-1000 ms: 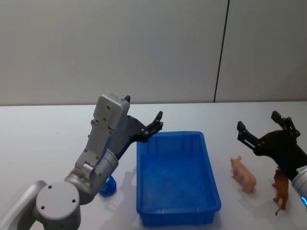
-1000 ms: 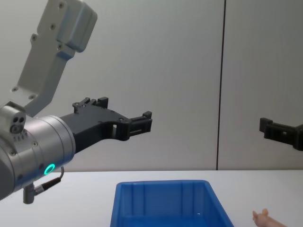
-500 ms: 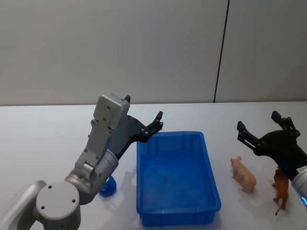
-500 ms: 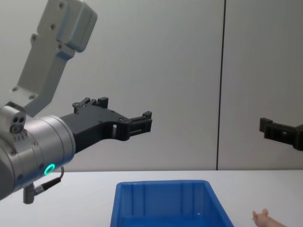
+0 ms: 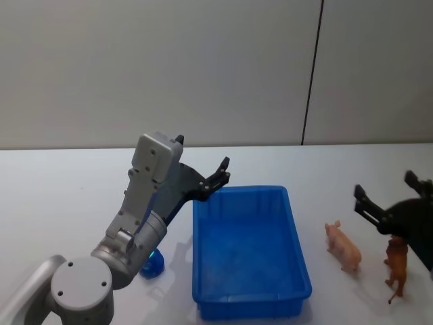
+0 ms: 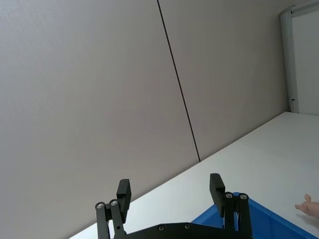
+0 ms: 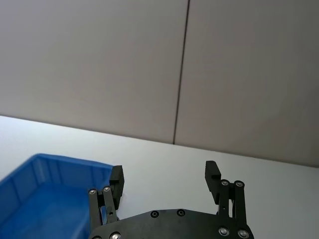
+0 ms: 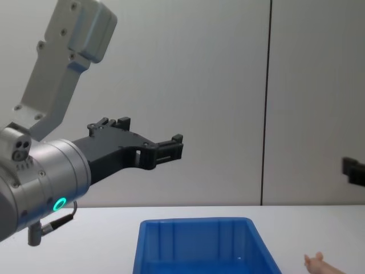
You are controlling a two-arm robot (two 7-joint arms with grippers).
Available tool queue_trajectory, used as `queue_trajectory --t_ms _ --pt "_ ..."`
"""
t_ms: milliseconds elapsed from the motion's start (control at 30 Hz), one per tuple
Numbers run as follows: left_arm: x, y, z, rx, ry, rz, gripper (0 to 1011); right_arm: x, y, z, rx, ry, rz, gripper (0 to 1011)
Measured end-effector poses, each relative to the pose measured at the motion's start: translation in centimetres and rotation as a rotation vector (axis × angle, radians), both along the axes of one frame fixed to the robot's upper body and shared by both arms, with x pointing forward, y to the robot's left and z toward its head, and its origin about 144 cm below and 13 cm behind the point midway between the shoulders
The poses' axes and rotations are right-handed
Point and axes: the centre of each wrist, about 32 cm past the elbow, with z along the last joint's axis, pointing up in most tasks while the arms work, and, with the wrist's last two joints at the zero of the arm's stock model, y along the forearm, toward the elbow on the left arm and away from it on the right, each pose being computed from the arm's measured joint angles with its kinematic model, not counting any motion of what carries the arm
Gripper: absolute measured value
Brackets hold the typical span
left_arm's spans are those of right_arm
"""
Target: Pick up the two dolls from the table and place them into the box.
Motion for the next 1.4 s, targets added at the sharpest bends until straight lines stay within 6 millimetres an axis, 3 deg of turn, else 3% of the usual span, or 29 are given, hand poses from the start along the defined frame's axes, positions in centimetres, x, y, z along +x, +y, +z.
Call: queue_trajectory --t_ms 400,600,1400 --pt "0.0 0.0 0.0 0.000 0.000 0.000 1001 -4.0 -1.1 -0.5 -0.070 0.083 -0.142 1001" --pt "0.0 0.0 0.0 0.000 0.000 0.000 1001 -4.9 -1.0 -0.8 -0.088 0.142 -0.184 1001" --pt "0.0 0.0 0.0 0.000 0.000 0.000 1001 -2.1 0.7 -2.9 -0.085 0.363 -0.273 1001"
